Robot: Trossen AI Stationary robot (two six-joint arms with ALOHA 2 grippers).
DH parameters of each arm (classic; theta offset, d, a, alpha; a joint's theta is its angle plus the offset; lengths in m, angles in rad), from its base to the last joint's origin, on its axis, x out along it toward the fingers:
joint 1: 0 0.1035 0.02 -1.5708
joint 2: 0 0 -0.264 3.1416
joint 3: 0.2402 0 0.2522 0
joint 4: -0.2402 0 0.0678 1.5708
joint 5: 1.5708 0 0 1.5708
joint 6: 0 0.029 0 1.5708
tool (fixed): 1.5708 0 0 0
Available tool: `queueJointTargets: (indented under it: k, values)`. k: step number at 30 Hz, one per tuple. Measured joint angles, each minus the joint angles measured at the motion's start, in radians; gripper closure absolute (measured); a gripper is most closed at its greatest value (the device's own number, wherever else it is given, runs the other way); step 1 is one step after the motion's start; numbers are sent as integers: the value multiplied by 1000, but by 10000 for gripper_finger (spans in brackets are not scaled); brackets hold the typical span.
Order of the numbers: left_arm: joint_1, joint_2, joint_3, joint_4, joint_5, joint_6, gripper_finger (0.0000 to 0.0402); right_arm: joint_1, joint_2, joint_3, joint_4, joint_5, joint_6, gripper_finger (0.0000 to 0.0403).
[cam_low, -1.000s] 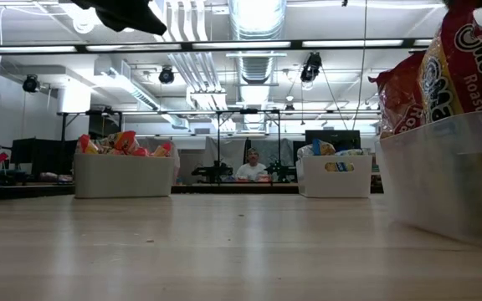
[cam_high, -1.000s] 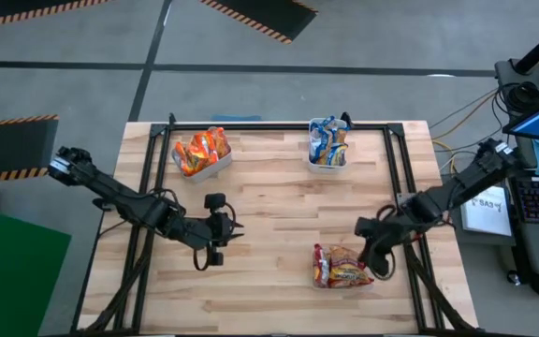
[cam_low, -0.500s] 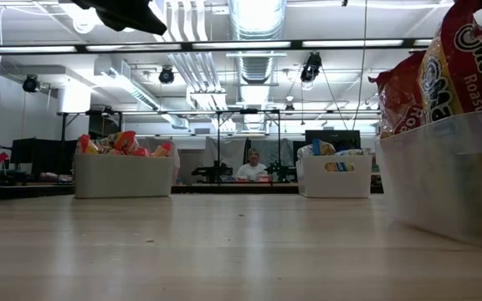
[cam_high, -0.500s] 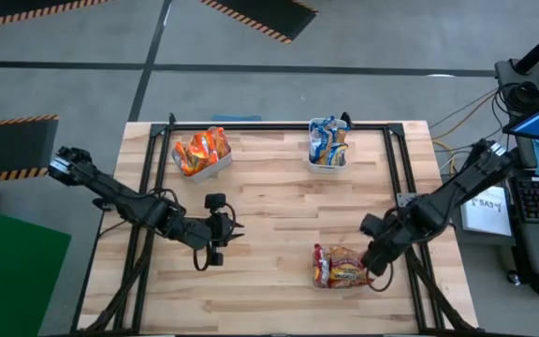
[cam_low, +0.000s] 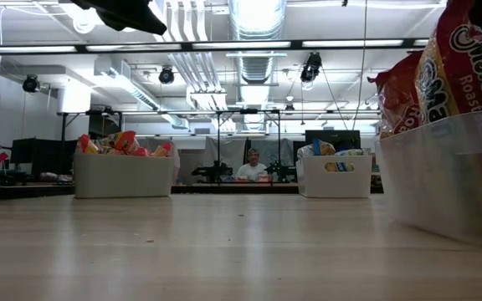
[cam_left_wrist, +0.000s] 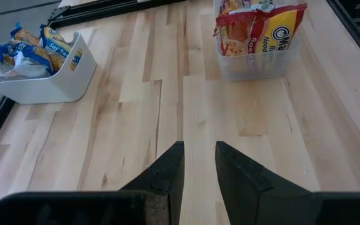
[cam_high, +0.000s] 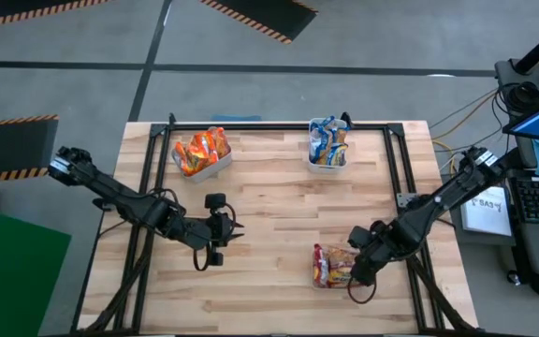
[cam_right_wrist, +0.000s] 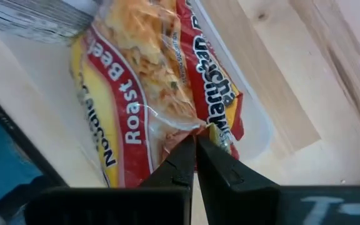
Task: Sort Maruchan noodles
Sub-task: Put the red noodle pack into the transparent bin
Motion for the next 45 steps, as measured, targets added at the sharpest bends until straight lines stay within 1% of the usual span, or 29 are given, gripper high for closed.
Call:
queueJointTargets:
  k: [5,10,15,19,22,24,26,30,32,36,39,42,45]
  values:
    - [0,0,-1,4,0,0,328,0,56,-1,7,20,-1,394]
    - [0,0,-2,6,0,12,328,-3,106,5,2,6,-41,394]
    - [0,0,-2,11,0,16,328,-8,89,69,-84,5,-38,394]
    - [0,0,-2,12,0,16,328,-8,60,144,-181,62,-23,394]
    - [0,0,-2,13,0,16,328,-9,44,182,-181,108,-21,394]
    - [0,0,-2,14,0,19,328,-9,41,188,-162,118,-30,394]
    - [0,0,-2,14,0,19,328,-8,48,185,-122,111,-42,394]
    - [0,0,-2,15,0,19,328,-8,85,149,-46,23,-81,394]
    - [0,0,-2,15,0,19,328,-8,108,125,-35,3,-81,394]
    - [0,0,-2,22,0,23,328,-8,167,84,-30,7,-104,394]
    - [0,0,-2,26,0,32,328,-9,200,81,-31,3,-139,394]
    - [0,0,-2,31,0,65,328,-9,199,98,-55,-12,-156,394]
    - [0,-1,-2,27,15,123,328,-9,160,126,-78,-6,-157,394]
